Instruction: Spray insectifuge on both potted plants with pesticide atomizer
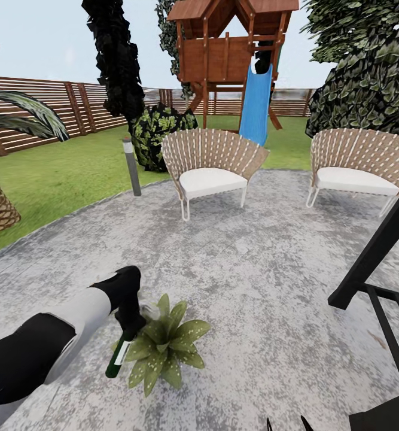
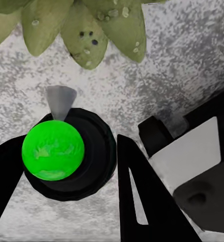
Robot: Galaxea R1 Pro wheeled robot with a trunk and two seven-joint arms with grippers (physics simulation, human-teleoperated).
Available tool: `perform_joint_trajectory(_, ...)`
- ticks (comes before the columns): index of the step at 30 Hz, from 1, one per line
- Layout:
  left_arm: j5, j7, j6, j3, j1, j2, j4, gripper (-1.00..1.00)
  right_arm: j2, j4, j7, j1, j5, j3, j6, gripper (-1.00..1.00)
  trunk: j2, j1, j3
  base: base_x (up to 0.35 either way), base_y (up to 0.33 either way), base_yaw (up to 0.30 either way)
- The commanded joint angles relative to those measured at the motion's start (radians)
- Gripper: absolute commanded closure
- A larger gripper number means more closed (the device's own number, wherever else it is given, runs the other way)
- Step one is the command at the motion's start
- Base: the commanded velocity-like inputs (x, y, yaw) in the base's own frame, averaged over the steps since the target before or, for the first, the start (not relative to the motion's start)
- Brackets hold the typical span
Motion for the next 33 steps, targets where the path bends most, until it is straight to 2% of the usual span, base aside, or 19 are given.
perform_joint_trajectory(1,-0.007,-0.007,0.007,0.006,0.005,0.007,-0.002,1.00,0.000,0.001,-0.010,-0.001,0.011,-0.002,-0.002,-1.00,0.000,0.000,-0.001,0.000,0.000,0.000)
perform_joint_trajectory(4,-0.008,0.014,0.006,0.006,0.037,0.017,-0.001,1.00,0.000,0.001,-0.010,-0.001,0.011,-0.002,-0.002,-1.00,0.000,0.000,-0.001,0.000,0.000,0.000)
perform_joint_trajectory(6,-0.006,0.070,0.006,0.008,0.071,0.047,0.002,1.00,-0.005,0.001,-0.009,-0.001,0.012,-0.001,-0.002,-1.00,0.000,0.000,-0.001,0.000,0.000,0.000)
perform_joint_trajectory(10,-0.006,0.081,0.006,0.010,0.112,0.047,-0.002,1.00,-0.009,0.001,-0.008,-0.001,0.012,-0.001,-0.002,-1.00,0.000,0.000,-0.001,0.000,0.000,0.000)
perform_joint_trajectory(14,-0.006,0.087,0.007,0.015,0.120,0.058,0.000,1.00,-0.009,0.001,-0.008,-0.001,0.013,-0.001,-0.002,-1.00,0.000,0.000,-0.001,0.000,0.000,0.000)
perform_joint_trajectory(19,-0.005,0.087,0.007,0.017,0.128,0.101,0.001,1.00,-0.008,0.001,-0.008,-0.001,0.013,-0.001,-0.002,-1.00,0.000,0.000,-0.001,0.000,0.000,0.000)
perform_joint_trajectory(20,-0.005,0.087,0.007,0.018,0.152,0.116,0.000,1.00,-0.008,0.001,-0.009,-0.001,0.013,-0.001,-0.002,-1.00,0.000,0.000,-0.001,0.000,0.000,0.000)
perform_joint_trajectory(22,-0.005,0.088,0.006,0.016,0.157,0.127,0.000,1.00,-0.007,0.001,-0.010,-0.001,0.012,-0.001,-0.002,-1.00,0.000,0.000,-0.001,0.000,0.000,0.000)
perform_joint_trajectory(28,-0.003,0.131,0.006,0.017,0.183,0.120,-0.001,1.00,-0.001,0.001,-0.010,-0.001,0.012,-0.001,-0.003,-1.00,0.000,0.000,-0.001,0.000,0.001,0.000)
perform_joint_trajectory(33,0.002,0.159,0.007,0.022,0.191,0.128,0.000,1.00,0.000,0.001,-0.010,-0.001,0.012,-0.001,-0.003,-1.00,0.000,0.000,-0.001,0.000,0.118,-0.042)
